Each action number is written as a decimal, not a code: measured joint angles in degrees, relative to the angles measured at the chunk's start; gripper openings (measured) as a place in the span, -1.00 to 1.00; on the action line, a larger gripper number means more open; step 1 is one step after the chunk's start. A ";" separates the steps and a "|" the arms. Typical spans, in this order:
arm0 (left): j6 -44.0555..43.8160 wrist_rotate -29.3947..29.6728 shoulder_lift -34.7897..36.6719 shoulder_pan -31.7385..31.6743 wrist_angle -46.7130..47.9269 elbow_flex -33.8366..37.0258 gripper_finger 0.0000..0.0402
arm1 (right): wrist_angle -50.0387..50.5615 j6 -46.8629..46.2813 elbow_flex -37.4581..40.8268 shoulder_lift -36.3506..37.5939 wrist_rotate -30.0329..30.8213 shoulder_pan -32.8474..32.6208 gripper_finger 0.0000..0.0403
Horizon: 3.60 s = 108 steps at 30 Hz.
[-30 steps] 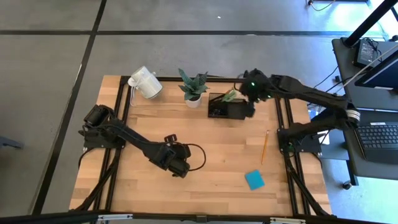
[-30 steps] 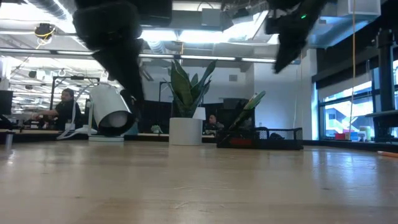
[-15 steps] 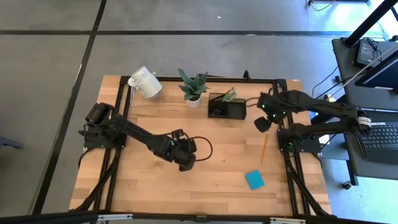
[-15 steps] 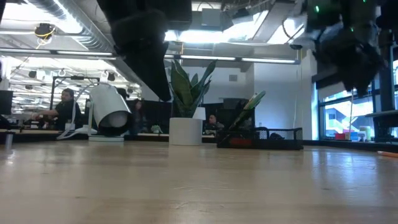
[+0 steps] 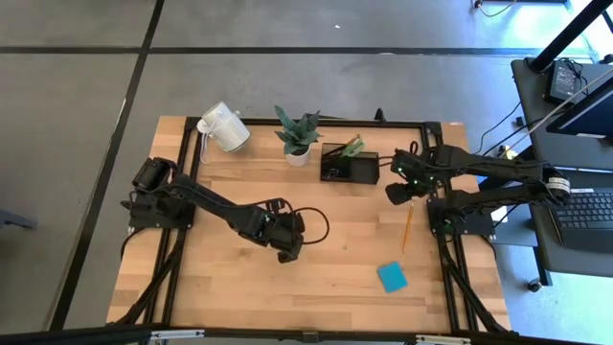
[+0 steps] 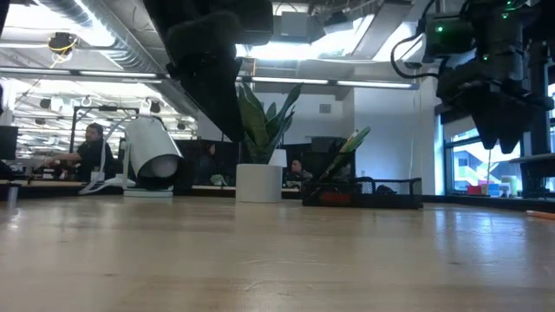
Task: Pick and place office supplies into organizer
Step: Put the orange pencil into the desk organizer
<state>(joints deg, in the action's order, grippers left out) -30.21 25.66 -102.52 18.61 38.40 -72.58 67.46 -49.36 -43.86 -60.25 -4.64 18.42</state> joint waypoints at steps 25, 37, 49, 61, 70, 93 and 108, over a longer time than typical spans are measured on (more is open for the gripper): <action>9.58 -4.59 -4.05 0.50 -3.30 0.00 -0.40 | -10.47 -15.89 -0.81 -12.80 -2.43 -24.28 -0.22; 20.32 -12.26 -4.50 1.56 -22.72 0.00 -0.40 | -9.04 -36.12 -3.15 -15.17 1.35 -40.63 -0.22; 20.60 -12.54 -4.50 2.74 -19.28 0.00 -0.40 | -6.95 -54.29 1.32 -15.15 3.02 -41.38 -0.22; 23.51 -12.51 -4.50 2.78 -16.35 0.00 -0.40 | -19.43 -61.38 11.20 -15.15 0.41 -41.38 -0.22; 23.48 -12.47 -4.50 2.78 -14.05 0.00 -0.40 | -23.66 -59.93 15.06 -14.78 -0.37 -41.31 -0.27; 11.46 -9.51 -4.50 3.79 -1.35 0.46 -0.40 | -26.09 -34.18 13.71 -15.93 -0.94 -41.42 -0.92; 7.43 -19.20 -3.16 0.07 -20.41 11.99 -0.61 | -16.19 -18.96 -1.80 -34.68 2.08 -42.82 -0.94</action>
<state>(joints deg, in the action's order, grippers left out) -22.78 6.46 -105.68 18.68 17.99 -60.59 51.27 -68.31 -45.65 -94.93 -2.57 -24.40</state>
